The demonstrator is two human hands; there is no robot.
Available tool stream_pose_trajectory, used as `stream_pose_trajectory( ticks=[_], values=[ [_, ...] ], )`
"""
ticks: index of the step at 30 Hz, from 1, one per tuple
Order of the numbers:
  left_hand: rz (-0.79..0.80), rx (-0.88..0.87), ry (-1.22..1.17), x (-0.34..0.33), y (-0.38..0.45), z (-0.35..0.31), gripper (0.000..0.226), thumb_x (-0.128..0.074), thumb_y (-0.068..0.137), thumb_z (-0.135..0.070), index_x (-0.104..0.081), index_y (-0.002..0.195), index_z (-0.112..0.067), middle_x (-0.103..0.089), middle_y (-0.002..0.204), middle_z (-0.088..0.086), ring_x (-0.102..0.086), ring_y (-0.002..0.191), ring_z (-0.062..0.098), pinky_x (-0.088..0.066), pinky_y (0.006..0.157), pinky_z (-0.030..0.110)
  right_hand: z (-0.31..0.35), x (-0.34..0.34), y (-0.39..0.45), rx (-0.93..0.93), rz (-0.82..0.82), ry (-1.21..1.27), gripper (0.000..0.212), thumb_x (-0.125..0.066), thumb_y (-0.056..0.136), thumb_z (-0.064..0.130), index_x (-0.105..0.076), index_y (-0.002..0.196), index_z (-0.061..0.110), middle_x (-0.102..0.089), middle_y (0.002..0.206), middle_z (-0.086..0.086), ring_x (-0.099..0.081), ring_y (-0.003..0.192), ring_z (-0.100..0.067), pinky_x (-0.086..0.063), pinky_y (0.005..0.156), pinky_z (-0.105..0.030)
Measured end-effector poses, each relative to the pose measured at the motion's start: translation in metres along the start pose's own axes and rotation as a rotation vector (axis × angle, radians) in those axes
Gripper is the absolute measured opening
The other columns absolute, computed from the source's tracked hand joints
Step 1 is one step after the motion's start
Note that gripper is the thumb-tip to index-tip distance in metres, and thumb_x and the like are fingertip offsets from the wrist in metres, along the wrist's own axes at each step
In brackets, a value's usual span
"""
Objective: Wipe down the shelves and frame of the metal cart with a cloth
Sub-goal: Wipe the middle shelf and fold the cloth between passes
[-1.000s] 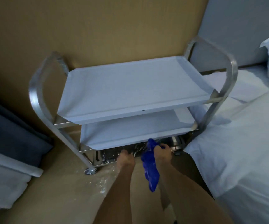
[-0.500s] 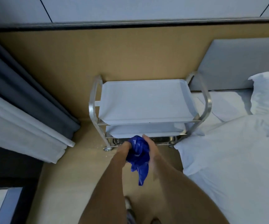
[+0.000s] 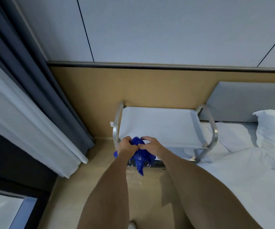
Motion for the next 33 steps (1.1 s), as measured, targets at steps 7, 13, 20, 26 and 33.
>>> stream_pose_trajectory(
  ticks=[7, 13, 20, 26, 33],
  values=[
    [0.195, -0.121, 0.183, 0.034, 0.040, -0.023, 0.055, -0.081, 0.069, -0.016, -0.054, 0.117, -0.015, -0.056, 0.109, 0.002, -0.059, 0.098, 0.022, -0.050, 0.075, 0.030, 0.057, 0.027, -0.016, 0.034, -0.107, -0.154, 0.010, -0.049, 0.094, 0.017, -0.055, 0.098, 0.010, -0.060, 0.096, -0.007, -0.056, 0.087, -0.024, -0.043, 0.075, -0.033],
    [0.393, -0.128, 0.418, 0.019, 0.065, -0.017, 0.025, -0.078, 0.071, -0.019, -0.068, 0.093, -0.016, -0.069, 0.093, 0.006, -0.065, 0.086, 0.021, -0.054, 0.077, 0.031, 0.039, 0.020, -0.008, -0.029, 0.003, -0.169, 0.005, -0.047, 0.094, 0.015, -0.050, 0.098, 0.015, -0.057, 0.097, -0.005, -0.055, 0.084, -0.023, -0.040, 0.065, -0.029],
    [0.438, -0.158, 0.490, -0.026, 0.107, -0.025, 0.021, -0.077, 0.068, -0.020, -0.061, 0.082, -0.017, -0.061, 0.082, 0.001, -0.062, 0.080, 0.022, -0.046, 0.063, 0.028, 0.001, 0.032, 0.037, -0.091, 0.064, -0.230, 0.008, -0.042, 0.094, 0.014, -0.049, 0.095, 0.015, -0.058, 0.099, -0.006, -0.057, 0.086, -0.026, -0.044, 0.071, -0.034],
    [0.325, -0.202, 0.420, -0.044, 0.186, -0.094, 0.016, -0.075, 0.069, -0.020, -0.061, 0.077, -0.022, -0.061, 0.074, -0.002, -0.060, 0.070, 0.019, -0.045, 0.059, 0.026, 0.003, 0.111, 0.115, -0.102, -0.058, -0.204, 0.011, -0.044, 0.091, 0.012, -0.054, 0.093, 0.017, -0.063, 0.098, -0.006, -0.062, 0.086, -0.027, -0.050, 0.071, -0.036],
    [0.299, -0.212, 0.429, -0.064, 0.264, -0.169, 0.011, -0.065, 0.076, -0.021, -0.055, 0.075, -0.024, -0.060, 0.072, -0.005, -0.057, 0.067, 0.015, -0.044, 0.056, 0.024, -0.003, 0.191, 0.197, -0.106, -0.135, -0.116, 0.015, -0.048, 0.092, 0.013, -0.060, 0.100, 0.017, -0.061, 0.098, -0.005, -0.052, 0.079, -0.018, -0.041, 0.068, -0.026]
  ],
)
Point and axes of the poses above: each hand's wrist, its own y-axis towards the middle knuckle, its own x-axis out of the back of the hand, z = x × y, the point moved 3 cm from there along y, towards the middle knuckle
